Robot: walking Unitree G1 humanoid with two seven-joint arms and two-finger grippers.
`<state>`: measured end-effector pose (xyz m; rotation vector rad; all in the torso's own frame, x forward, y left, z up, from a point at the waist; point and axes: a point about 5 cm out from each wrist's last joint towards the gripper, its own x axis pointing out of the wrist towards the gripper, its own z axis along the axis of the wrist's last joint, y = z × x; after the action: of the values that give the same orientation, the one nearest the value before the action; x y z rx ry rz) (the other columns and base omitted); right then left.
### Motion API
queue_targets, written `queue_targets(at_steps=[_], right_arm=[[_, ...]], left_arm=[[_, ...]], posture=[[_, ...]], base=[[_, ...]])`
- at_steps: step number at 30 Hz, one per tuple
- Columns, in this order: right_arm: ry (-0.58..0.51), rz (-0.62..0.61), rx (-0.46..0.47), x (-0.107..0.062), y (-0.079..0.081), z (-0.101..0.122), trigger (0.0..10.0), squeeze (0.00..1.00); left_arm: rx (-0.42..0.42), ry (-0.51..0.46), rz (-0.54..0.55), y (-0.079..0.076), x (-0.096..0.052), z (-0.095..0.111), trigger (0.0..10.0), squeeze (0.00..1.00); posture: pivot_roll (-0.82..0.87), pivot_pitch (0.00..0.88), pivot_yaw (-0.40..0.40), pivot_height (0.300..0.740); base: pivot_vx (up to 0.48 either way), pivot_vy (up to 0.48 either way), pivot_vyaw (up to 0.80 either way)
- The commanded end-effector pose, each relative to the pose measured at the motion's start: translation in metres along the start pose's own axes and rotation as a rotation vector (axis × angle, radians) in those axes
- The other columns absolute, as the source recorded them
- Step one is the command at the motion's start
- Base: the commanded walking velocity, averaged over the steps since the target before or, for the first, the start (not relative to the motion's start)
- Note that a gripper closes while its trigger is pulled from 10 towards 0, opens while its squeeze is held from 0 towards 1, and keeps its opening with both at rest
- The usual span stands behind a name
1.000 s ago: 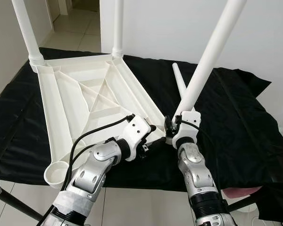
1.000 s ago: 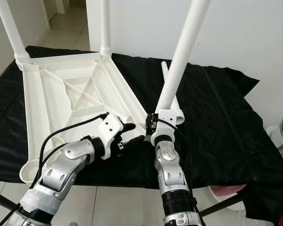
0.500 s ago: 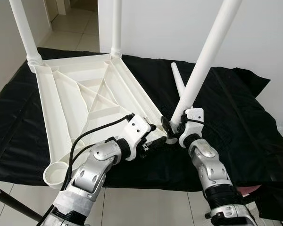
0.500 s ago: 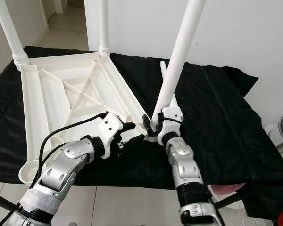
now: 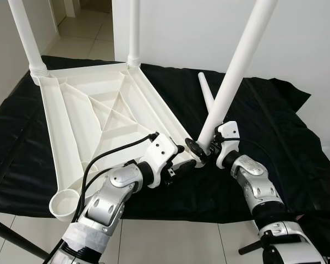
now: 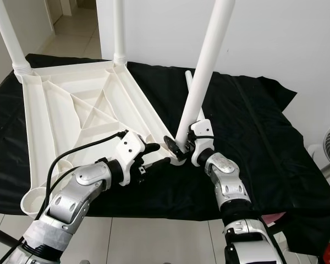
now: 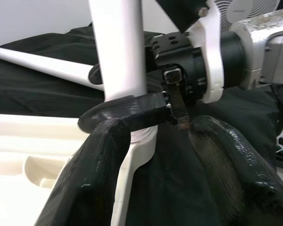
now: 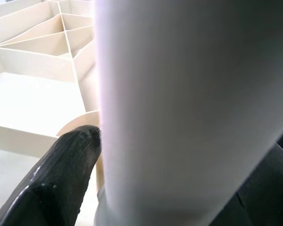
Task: Building children table
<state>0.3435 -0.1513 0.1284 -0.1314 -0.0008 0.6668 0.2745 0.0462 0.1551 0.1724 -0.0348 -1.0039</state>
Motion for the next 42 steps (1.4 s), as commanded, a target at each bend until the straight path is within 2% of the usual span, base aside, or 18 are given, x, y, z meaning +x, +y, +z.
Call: queue_targets(at_steps=[1,2,3,4,5,6,8,9,21,22,28,36,39,42], right_arm=[[0.015,0.052,-0.04,0.006,0.001,0.001,8.7,0.0],[0.015,0.052,-0.04,0.006,0.001,0.001,8.7,0.0],[0.015,0.061,-0.039,0.007,0.001,0.001,9.7,0.0],[0.015,0.061,-0.039,0.007,0.001,0.001,9.7,0.0],[0.014,0.066,-0.04,0.008,0.002,0.001,6.3,0.0],[0.011,0.074,-0.034,0.009,0.002,0.0,3.9,0.0],[0.011,0.074,-0.034,0.009,0.002,0.0,3.9,0.0],[0.01,0.079,-0.028,0.009,0.002,-0.001,0.0,0.0],[0.004,0.079,0.016,0.001,0.006,-0.015,0.0,0.0],[-0.004,0.049,0.03,0.001,0.008,-0.016,10.0,0.0],[-0.015,0.011,0.04,0.0,0.01,-0.017,10.0,0.0],[-0.059,-0.161,0.077,-0.001,0.011,-0.016,10.0,0.0],[-0.066,-0.18,0.08,-0.001,0.011,-0.016,10.0,0.0],[-0.088,-0.234,0.099,-0.001,0.016,-0.015,10.0,0.0]], left_arm=[[0.006,0.003,0.0,-0.003,0.004,0.002,10.0,0.0],[0.006,0.003,0.0,-0.003,0.004,0.002,10.0,0.0],[0.006,0.003,0.0,-0.003,0.004,0.003,10.0,0.0],[0.006,0.003,0.0,-0.003,0.004,0.003,10.0,0.0],[0.006,0.003,-0.001,-0.003,0.004,0.003,10.0,0.0],[0.006,0.004,-0.002,-0.003,0.003,0.002,10.0,0.0],[0.006,0.004,-0.002,-0.003,0.003,0.002,10.0,0.0],[0.005,0.006,-0.003,-0.004,0.004,0.002,10.0,0.0],[0.002,0.009,-0.018,-0.007,0.005,0.001,10.0,0.0],[0.002,0.01,-0.024,-0.008,0.006,0.0,10.0,0.0],[0.001,0.011,-0.031,-0.009,0.006,0.0,10.0,0.0],[-0.003,0.044,-0.033,-0.009,0.005,-0.01,10.0,0.0],[-0.005,0.047,-0.033,-0.009,0.004,-0.011,10.0,0.0],[-0.006,0.054,-0.045,-0.009,0.003,-0.012,10.0,0.0]], posture=[[0.05,0.0,-0.09,0.74],[0.05,0.0,-0.09,0.74],[0.05,0.0,-0.091,0.74],[0.05,0.0,-0.091,0.74],[0.05,0.0,-0.091,0.74],[0.06,0.0,-0.093,0.74],[0.06,0.0,-0.093,0.74],[0.06,0.0,-0.093,0.74],[0.04,0.0,-0.092,0.74],[0.04,0.0,-0.091,0.74],[0.04,0.0,-0.091,0.74],[0.04,0.0,-0.076,0.74],[0.04,0.0,-0.076,0.74],[0.02,0.0,-0.046,0.74]], base=[[0.0,0.0,0.0],[0.0,0.0,0.0],[0.0,0.0,0.0],[0.0,0.0,0.0],[0.0,0.0,0.0],[0.0,0.0,0.0],[0.0,0.0,0.0],[0.0,0.0,0.0],[0.0,0.0,0.0],[0.0,0.0,0.0],[0.0,0.0,0.0],[0.0,0.0,0.0],[0.0,0.0,0.0],[0.0,0.0,0.0]])
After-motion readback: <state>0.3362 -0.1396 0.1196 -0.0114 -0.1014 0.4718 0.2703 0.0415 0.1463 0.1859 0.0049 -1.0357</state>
